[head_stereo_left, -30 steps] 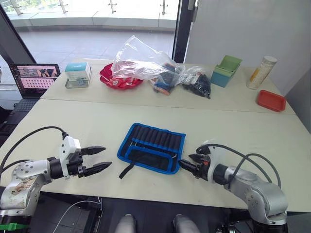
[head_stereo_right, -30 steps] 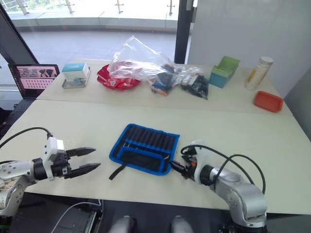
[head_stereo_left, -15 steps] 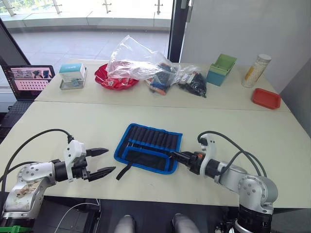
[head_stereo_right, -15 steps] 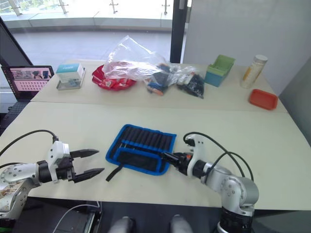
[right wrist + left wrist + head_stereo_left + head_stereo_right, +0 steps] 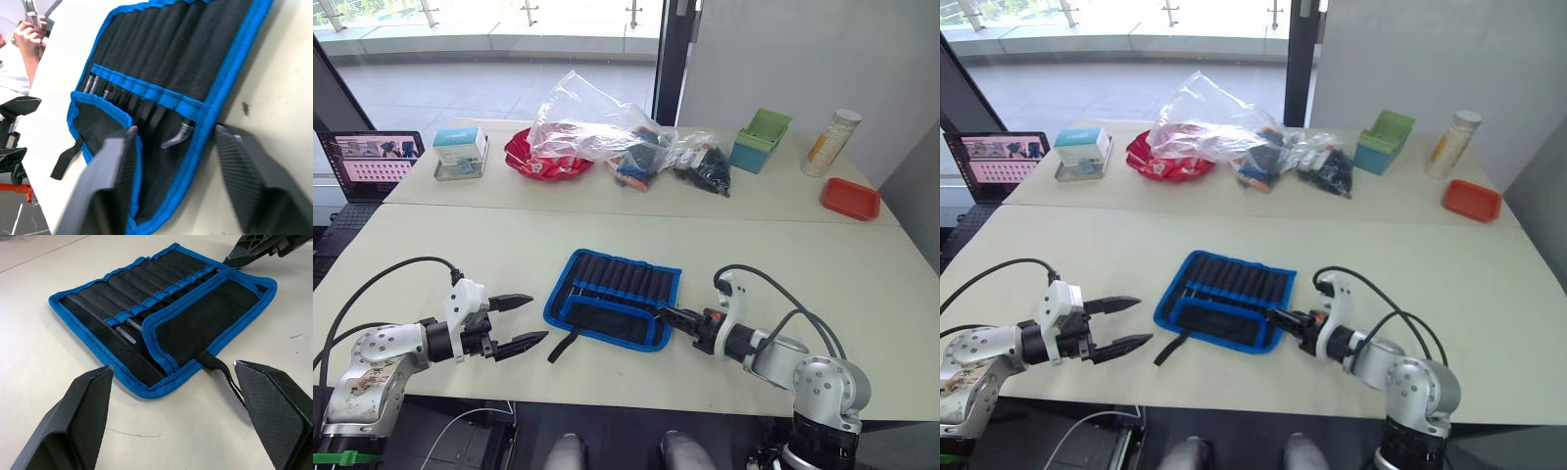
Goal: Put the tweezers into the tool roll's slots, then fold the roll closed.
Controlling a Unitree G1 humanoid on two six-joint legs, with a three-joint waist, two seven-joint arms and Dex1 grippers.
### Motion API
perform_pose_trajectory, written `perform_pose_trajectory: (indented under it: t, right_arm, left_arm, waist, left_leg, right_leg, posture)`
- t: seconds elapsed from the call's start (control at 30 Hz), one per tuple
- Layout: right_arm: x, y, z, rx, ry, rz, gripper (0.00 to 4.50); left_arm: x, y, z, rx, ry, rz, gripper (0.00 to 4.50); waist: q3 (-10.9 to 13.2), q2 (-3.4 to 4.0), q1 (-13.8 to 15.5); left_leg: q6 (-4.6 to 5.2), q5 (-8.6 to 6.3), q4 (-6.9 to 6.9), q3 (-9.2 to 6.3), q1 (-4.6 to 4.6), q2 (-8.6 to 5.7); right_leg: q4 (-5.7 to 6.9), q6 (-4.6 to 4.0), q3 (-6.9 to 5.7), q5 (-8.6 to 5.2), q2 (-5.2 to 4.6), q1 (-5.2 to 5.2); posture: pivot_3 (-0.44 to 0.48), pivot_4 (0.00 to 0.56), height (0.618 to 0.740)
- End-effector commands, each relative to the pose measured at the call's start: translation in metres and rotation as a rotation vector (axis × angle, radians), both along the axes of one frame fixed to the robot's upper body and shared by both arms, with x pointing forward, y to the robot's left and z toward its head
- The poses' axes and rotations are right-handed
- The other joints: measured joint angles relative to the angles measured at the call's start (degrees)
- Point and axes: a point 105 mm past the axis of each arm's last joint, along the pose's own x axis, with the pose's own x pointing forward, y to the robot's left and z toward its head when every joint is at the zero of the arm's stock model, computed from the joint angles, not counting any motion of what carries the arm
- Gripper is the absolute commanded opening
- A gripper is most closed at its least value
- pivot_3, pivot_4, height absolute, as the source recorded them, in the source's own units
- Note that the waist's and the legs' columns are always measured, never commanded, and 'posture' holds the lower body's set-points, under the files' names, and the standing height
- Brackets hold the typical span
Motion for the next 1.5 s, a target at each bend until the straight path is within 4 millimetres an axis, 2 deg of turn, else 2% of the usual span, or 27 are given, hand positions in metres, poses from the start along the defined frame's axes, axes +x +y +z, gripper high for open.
perform_pose_trajectory:
  t: [0.03, 0.1, 0.13, 0.4, 0.63, 0.77, 0.87, 0.97, 1.1, 1.27, 1.4, 1.5]
  right_arm:
    - [-0.002, 0.001, 0.002, 0.017, -0.001, 0.007, 0.97]
    - [-0.002, 0.001, 0.002, 0.020, -0.001, 0.003, 0.25]
    - [-0.001, 0.000, 0.002, 0.027, -0.003, -0.003, 0.04]
    - [0.004, -0.011, 0.013, 0.040, -0.040, -0.035, 0.04]
    - [0.012, -0.031, 0.045, 0.045, -0.123, -0.019, 0.04]
    - [0.015, -0.022, 0.066, 0.050, -0.177, 0.035, 0.04]
    - [0.016, -0.001, 0.077, 0.045, -0.201, 0.088, 0.04]
    - [0.017, 0.020, 0.078, 0.027, -0.198, 0.122, 0.04]
    - [0.020, 0.052, 0.072, -0.099, -0.196, 0.160, 0.04]
    - [0.025, 0.069, 0.048, -0.205, -0.159, 0.162, 0.04]
    - [0.032, 0.075, 0.005, -0.352, -0.106, 0.162, 0.04]
    - [0.030, 0.076, -0.017, -0.426, -0.098, 0.200, 0.04]
  left_arm:
    - [0.002, -0.001, 0.005, 0.010, -0.033, -0.004, 4.17]
    - [0.002, -0.001, 0.005, 0.008, -0.033, -0.005, 4.17]
    - [0.002, -0.002, 0.005, 0.008, -0.032, -0.005, 4.17]
    - [0.002, -0.004, 0.003, 0.008, -0.023, -0.013, 4.17]
    - [0.004, -0.006, 0.001, 0.011, -0.015, -0.026, 4.17]
    - [0.005, -0.010, 0.000, 0.010, -0.014, -0.040, 4.17]
    - [0.005, -0.013, 0.000, 0.007, -0.014, -0.048, 4.17]
    - [0.005, -0.014, 0.000, 0.008, -0.013, -0.052, 4.17]
    - [0.004, -0.020, 0.000, 0.011, -0.017, -0.071, 4.17]
    - [0.005, -0.025, -0.001, 0.005, -0.019, -0.080, 4.17]
    - [0.005, -0.025, -0.001, 0.002, -0.022, -0.078, 4.17]
    - [0.004, -0.025, -0.001, 0.002, -0.023, -0.077, 4.17]
  waist:
    - [0.0, 0.00, 0.0]
    - [0.0, -0.02, 0.0]
    - [0.0, -0.03, 0.0]
    - [0.0, -0.02, 0.1]
    - [0.0, 0.03, 0.2]
    - [0.0, 0.06, 0.0]
    - [0.0, 0.06, -0.1]
    - [0.0, 0.07, -0.1]
    - [0.1, 0.08, 0.0]
    - [0.1, 0.07, 0.0]
    - [0.0, 0.07, 0.0]
    - [0.0, 0.02, -0.4]
  left_leg:
    - [0.00, 0.00, 0.00, 0.00, 0.00, 0.00]
    - [0.00, 0.00, 0.00, 0.00, 0.00, 0.01]
    - [0.00, 0.00, 0.01, 0.00, 0.00, 0.01]
    - [0.00, 0.00, 0.05, 0.00, -0.02, -0.03]
    - [0.00, 0.01, 0.06, 0.00, -0.09, -0.09]
    - [0.00, 0.01, 0.04, -0.01, -0.08, -0.08]
    - [0.00, 0.01, 0.03, -0.01, -0.08, -0.06]
    - [0.00, 0.01, 0.03, -0.01, -0.09, -0.05]
    - [0.00, 0.01, 0.03, -0.01, -0.11, -0.07]
    - [0.00, 0.01, 0.03, -0.02, -0.12, -0.07]
    - [0.00, 0.01, 0.03, -0.02, -0.11, -0.07]
    - [0.00, 0.01, 0.04, 0.00, -0.02, -0.04]
  right_leg:
    - [0.00, 0.00, 0.00, 0.00, 0.00, 0.00]
    - [0.00, 0.00, 0.00, 0.00, 0.00, 0.00]
    - [0.00, 0.00, 0.00, 0.00, 0.01, 0.00]
    - [0.00, 0.00, 0.02, 0.00, -0.02, 0.02]
    - [-0.01, 0.00, 0.02, 0.00, -0.06, -0.01]
    - [0.00, -0.01, 0.02, 0.00, -0.05, -0.02]
    - [0.01, -0.01, 0.02, 0.00, -0.02, -0.03]
    - [0.06, -0.01, 0.02, 0.01, -0.02, -0.07]
    - [0.07, -0.01, 0.03, 0.01, -0.04, -0.11]
    - [0.07, -0.02, 0.01, 0.01, -0.05, -0.12]
    - [0.08, -0.02, 0.01, 0.01, -0.05, -0.13]
    - [0.09, -0.02, 0.01, 0.01, -0.03, -0.10]
  posture:
    - [0.000, 0.150, 0.723]
    - [0.000, 0.150, 0.723]
    - [0.000, 0.150, 0.723]
    - [0.000, 0.150, 0.723]
    - [0.000, 0.150, 0.723]
    - [0.000, 0.150, 0.723]
    - [0.000, 0.150, 0.723]
    - [0.000, 0.150, 0.723]
    - [0.000, 0.150, 0.723]
    - [0.000, 0.150, 0.723]
    - [0.000, 0.150, 0.723]
    - [0.000, 0.150, 0.723]
